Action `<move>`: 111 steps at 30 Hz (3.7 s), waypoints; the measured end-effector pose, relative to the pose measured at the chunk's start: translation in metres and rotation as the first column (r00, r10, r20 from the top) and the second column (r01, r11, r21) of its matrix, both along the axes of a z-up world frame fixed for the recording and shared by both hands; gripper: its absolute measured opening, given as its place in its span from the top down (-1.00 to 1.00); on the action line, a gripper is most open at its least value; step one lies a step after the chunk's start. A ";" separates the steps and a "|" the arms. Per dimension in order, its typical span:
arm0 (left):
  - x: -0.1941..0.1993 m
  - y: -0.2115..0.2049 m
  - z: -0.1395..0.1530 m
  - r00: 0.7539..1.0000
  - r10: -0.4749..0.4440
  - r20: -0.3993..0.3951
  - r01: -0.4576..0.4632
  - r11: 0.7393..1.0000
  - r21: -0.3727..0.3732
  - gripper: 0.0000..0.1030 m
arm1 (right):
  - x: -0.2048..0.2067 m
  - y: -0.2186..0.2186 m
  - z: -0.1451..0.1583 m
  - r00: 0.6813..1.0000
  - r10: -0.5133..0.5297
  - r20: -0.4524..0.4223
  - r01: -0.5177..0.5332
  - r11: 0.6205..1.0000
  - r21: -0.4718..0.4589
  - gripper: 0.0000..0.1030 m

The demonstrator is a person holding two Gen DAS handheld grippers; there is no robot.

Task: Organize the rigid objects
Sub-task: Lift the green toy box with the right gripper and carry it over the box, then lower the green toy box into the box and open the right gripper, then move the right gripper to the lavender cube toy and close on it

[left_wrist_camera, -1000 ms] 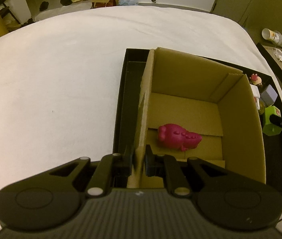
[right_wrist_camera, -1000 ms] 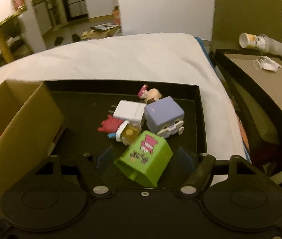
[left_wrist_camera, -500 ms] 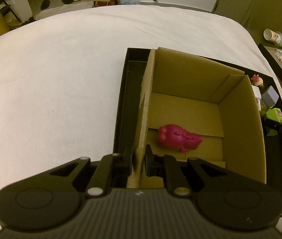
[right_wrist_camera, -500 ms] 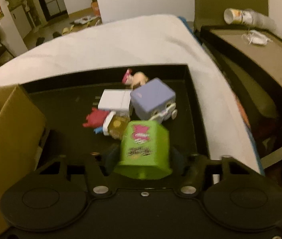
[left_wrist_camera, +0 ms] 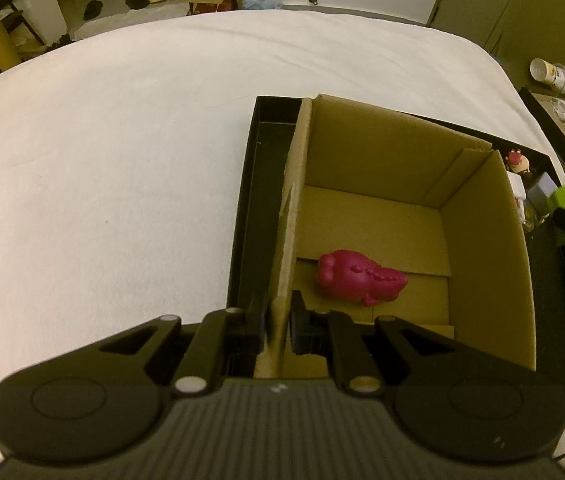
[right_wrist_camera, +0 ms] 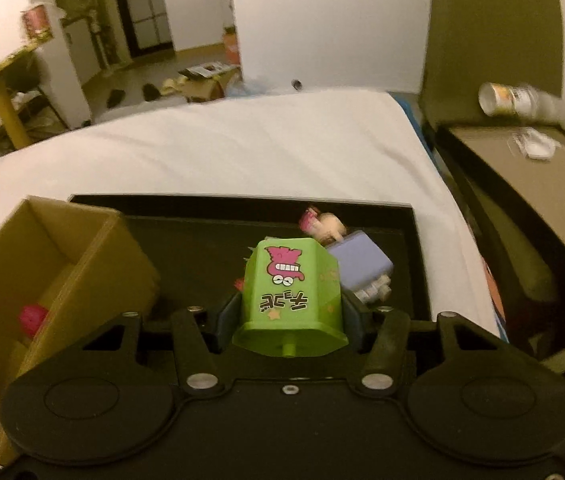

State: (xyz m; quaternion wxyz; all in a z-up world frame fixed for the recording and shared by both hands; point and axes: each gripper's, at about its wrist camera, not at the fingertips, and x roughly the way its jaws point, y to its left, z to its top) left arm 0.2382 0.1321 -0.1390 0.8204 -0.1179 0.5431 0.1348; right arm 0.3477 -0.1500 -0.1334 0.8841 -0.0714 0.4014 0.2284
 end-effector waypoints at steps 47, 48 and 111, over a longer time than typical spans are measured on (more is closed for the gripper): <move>-0.004 0.002 0.001 1.000 -0.001 0.021 0.001 1.000 -0.005 0.79 | -0.050 0.140 0.035 0.929 0.370 0.003 -0.370 0.926 0.074 -0.02; -0.004 0.002 0.001 1.000 0.001 0.021 -0.001 1.000 -0.006 0.79 | -0.050 0.141 0.033 0.928 0.373 -0.001 -0.371 0.926 0.073 -0.02; -0.004 0.001 -0.004 1.000 0.009 0.018 -0.009 1.000 -0.006 0.79 | -0.022 0.072 0.057 0.968 0.250 0.003 -0.250 0.968 0.032 -0.40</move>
